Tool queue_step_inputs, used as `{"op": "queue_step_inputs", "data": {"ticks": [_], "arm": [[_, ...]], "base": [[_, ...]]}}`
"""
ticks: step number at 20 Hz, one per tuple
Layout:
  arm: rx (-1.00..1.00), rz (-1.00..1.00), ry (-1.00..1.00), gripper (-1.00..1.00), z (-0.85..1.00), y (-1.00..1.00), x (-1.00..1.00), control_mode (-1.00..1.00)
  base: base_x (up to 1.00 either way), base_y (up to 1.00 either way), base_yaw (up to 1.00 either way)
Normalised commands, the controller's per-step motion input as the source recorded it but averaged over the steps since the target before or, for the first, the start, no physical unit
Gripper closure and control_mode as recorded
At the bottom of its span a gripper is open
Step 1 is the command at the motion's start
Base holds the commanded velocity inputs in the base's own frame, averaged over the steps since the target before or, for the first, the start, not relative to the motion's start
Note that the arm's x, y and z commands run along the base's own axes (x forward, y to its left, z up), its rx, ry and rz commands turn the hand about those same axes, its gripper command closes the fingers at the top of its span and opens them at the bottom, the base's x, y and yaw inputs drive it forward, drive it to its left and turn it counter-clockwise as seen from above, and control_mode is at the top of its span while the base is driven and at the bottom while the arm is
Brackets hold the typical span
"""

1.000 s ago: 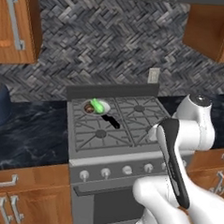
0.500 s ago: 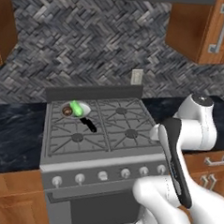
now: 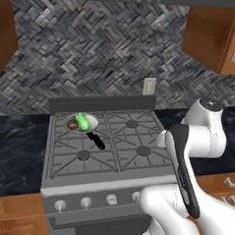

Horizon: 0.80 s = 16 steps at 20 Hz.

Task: Put the potato and corn in the pan. Then turn on the rear left burner and set the heat to medium.

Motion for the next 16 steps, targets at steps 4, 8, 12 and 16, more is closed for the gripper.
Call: {"op": "queue_step_inputs", "data": {"ticks": [4,8,12,16], "arm": [[0.00,0.00,0.00,-1.00,0.00,0.00,0.00,1.00],[0.00,0.00,0.00,-1.00,0.00,0.00,0.00,1.00],[0.00,0.00,0.00,-1.00,0.00,0.00,0.00,1.00],[0.00,0.00,0.00,-1.00,0.00,0.00,0.00,-1.00]], "base": [[0.72,-0.17,0.14],[0.08,-0.03,0.03],[0.00,0.00,0.00],[0.00,0.00,0.00]]}}
